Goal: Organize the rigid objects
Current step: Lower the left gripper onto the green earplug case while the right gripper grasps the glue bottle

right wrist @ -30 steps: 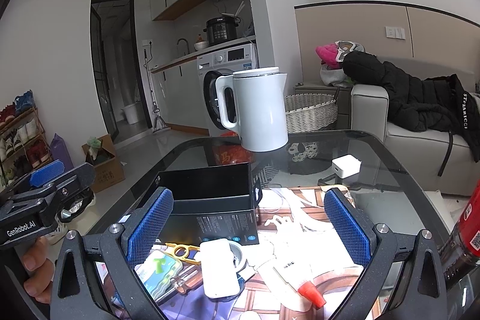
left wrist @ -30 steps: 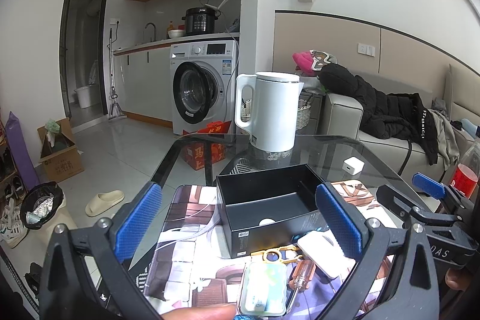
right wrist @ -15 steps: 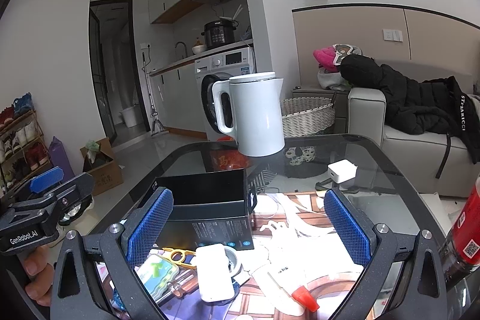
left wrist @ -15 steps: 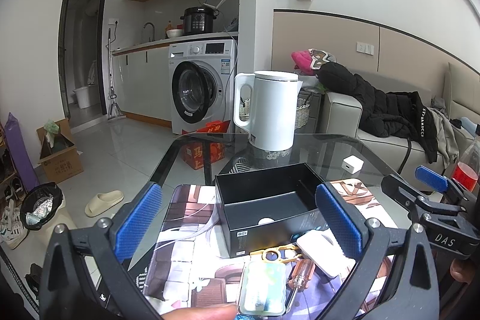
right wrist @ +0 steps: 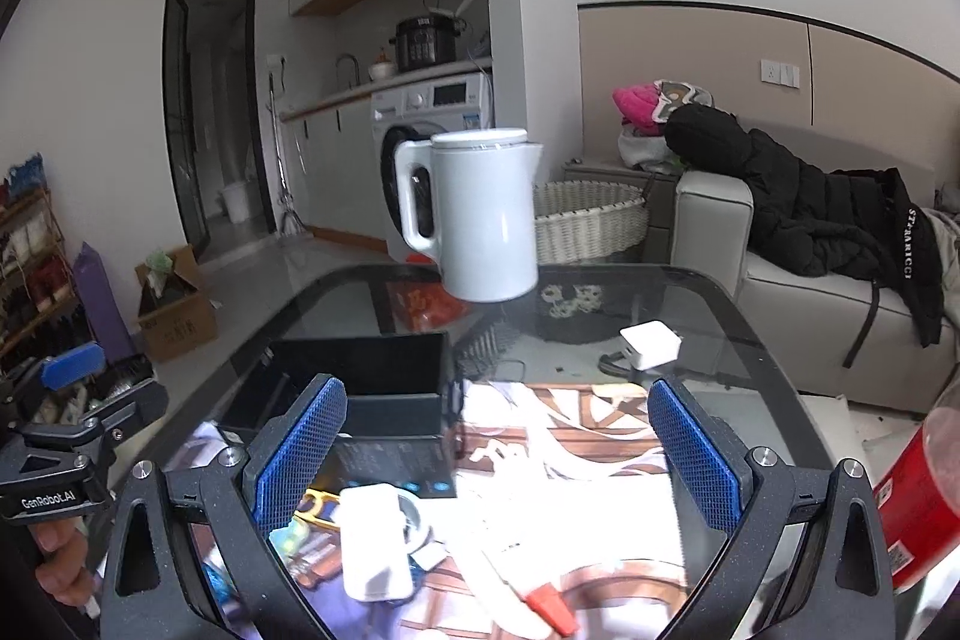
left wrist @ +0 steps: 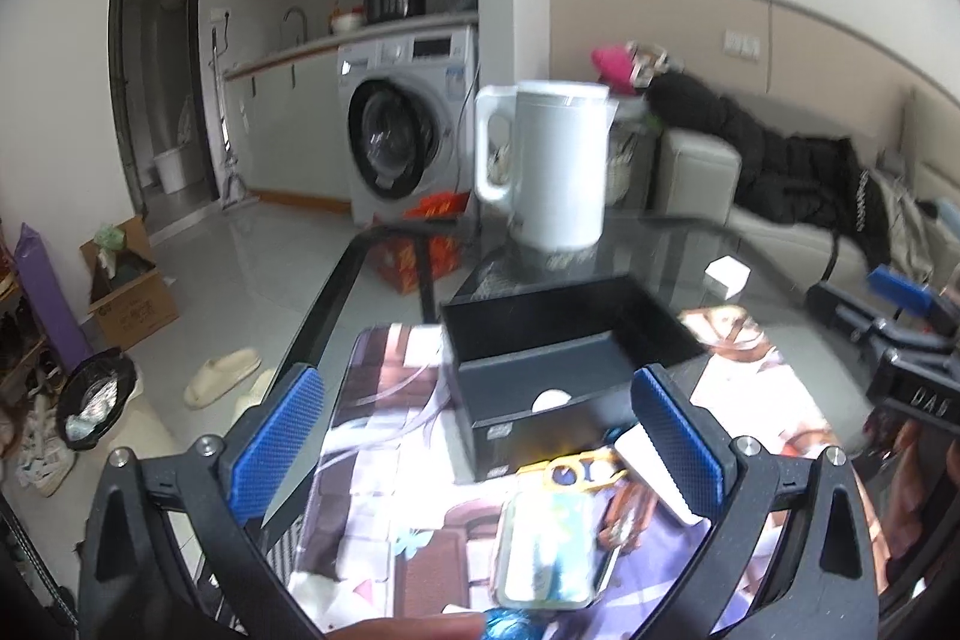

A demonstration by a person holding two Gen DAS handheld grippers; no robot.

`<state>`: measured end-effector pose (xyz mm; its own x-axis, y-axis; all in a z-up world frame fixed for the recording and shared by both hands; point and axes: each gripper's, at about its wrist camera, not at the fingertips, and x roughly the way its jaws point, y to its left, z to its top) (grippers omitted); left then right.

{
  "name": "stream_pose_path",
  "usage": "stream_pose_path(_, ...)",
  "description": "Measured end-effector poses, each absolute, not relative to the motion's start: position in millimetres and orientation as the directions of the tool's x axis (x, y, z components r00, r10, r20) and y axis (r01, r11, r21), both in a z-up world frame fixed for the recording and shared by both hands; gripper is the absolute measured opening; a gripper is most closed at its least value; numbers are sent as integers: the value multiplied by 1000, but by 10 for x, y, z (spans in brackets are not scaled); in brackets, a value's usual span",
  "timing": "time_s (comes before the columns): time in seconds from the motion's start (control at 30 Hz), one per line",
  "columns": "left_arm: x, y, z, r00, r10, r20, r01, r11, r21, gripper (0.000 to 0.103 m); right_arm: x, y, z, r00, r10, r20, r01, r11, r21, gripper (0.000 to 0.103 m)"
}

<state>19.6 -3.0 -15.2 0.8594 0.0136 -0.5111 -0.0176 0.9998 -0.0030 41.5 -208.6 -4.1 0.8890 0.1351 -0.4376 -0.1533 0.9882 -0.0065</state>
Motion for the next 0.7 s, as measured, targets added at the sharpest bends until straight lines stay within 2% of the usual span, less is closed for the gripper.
stream_pose_path(0.17, 334, -64, -328, 796, 20, -604, -6, 1000, 26, 103, 701, -2100, -230, 803, 82, -590, -166, 982, -90, 103)
stream_pose_path(0.3, 427, -119, -503, 730, 21, -683, 25, 998, 58, 103, 887, -2148, -482, 734, 46, -678, -168, 979, -116, 103)
stream_pose_path(0.43, 517, -190, -749, 633, 17, -774, 64, 995, 74, 103, 1006, -2198, -691, 682, 29, -731, -174, 977, -123, 103)
stream_pose_path(0.7, 607, -291, -983, 551, 47, -833, 107, 986, 126, 103, 1087, -2160, -954, 599, 19, -801, -208, 969, -133, 103)
